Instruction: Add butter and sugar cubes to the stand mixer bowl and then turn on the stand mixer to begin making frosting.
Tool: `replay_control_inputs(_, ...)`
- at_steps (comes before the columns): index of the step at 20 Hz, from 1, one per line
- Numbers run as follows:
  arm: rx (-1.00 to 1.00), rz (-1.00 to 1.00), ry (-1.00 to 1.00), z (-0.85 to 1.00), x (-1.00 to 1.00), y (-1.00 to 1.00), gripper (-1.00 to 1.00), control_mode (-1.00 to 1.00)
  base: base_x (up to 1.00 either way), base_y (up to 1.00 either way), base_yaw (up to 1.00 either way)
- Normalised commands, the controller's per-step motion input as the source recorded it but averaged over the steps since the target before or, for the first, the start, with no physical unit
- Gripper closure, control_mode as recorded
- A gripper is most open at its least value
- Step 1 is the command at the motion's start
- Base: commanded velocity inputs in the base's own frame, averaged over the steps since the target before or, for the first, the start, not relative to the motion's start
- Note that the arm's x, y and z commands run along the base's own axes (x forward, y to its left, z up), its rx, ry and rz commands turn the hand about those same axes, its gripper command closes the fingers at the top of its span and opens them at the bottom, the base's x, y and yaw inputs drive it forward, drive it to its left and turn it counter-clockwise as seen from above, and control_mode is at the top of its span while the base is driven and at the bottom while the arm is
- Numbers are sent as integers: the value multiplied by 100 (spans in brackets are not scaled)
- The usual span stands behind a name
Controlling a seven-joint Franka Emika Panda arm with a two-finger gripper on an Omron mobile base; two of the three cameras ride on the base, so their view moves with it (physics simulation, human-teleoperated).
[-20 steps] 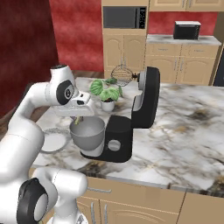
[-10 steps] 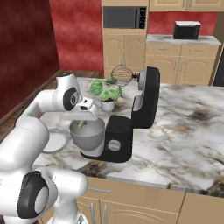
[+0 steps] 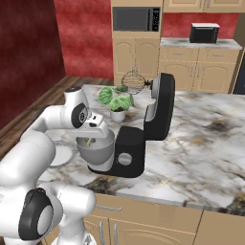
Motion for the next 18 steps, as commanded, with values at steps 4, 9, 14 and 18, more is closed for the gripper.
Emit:
replay_control_inputs(4, 3, 0, 0, -20, 6, -1, 100, -100, 0, 0, 0)
replay_control_inputs(9, 1, 0, 0, -17, 7, 0, 100, -100, 0, 0, 0)
replay_control_inputs(14, 0, 0, 0, -18, 9, 0, -100, -100, 0, 0, 0)
replay_control_inputs(18, 0, 0, 0, -3, 4, 0, -100, -100, 0, 0, 0)
